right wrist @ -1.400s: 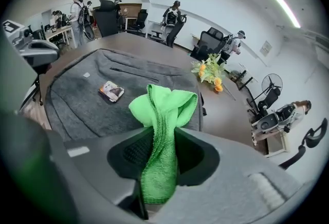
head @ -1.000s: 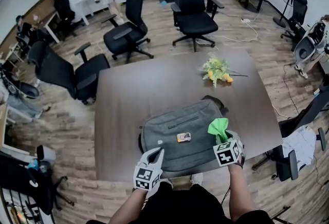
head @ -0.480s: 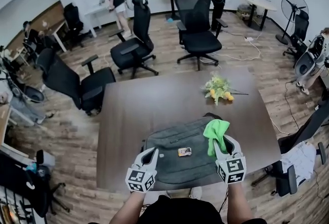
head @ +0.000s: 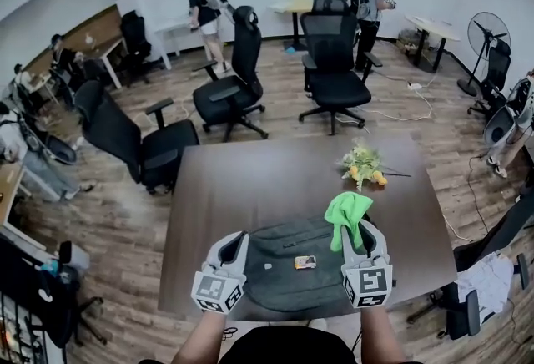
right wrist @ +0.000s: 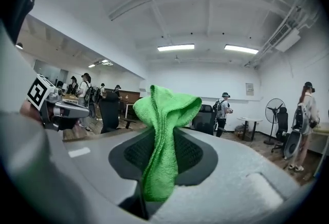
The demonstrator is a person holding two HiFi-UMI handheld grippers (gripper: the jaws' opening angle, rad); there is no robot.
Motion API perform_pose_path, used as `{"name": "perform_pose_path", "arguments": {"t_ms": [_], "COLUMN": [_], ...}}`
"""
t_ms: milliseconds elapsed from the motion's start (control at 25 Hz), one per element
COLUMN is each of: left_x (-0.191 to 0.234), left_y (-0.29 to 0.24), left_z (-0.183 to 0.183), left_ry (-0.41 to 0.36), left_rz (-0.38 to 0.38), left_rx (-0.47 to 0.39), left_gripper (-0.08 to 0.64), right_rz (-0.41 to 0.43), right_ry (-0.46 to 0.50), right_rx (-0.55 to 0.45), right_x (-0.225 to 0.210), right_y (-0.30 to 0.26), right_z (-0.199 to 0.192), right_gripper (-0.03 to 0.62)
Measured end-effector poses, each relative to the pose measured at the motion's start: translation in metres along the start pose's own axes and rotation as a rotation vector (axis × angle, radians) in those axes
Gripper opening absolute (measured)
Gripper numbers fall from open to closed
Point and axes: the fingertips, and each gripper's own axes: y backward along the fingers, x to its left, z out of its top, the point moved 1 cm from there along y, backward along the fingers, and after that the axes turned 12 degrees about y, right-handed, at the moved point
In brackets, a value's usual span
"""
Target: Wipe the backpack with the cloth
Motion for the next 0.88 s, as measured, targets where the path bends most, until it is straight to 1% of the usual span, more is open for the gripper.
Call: {"name": "perform_pose_path", "arguments": {"t_ms": [160, 320, 440, 640, 880], "left_x": [0.001, -0.003, -0.005, -0.003, -0.006], "left_y": [0.001, 0.009, 0.013, 0.015, 0.018], "left_z": [0.004, 0.018, 0.022, 0.009, 0.011], "left_ry": [0.001, 0.047, 0.037, 0.001, -0.020], "left_rz": [0.003, -0.008, -0.008, 0.007, 0.010], "left_rx": [-0.012, -0.039, -0.048, -0.022, -0.010], "left_gripper": [0.018, 0.018, 0.018, 0.018, 0.018], "right_rz": [0.029, 0.058, 0.061, 0.077, 0.090], "right_ry": [0.000, -0.016, -0.011, 0.000, -0.004], "right_rx": [-0.022, -0.043, -0.045, -0.040, -0.037], "right_x": [0.009, 0.019, 0.023, 0.032, 0.040], "right_y": [-0.006, -0.009, -0.010, -0.012, -0.011], "right_z": [0.006, 0.014, 0.017, 0.016, 0.013], "right_gripper": [0.100, 0.100, 0.098, 0.097, 0.097]}}
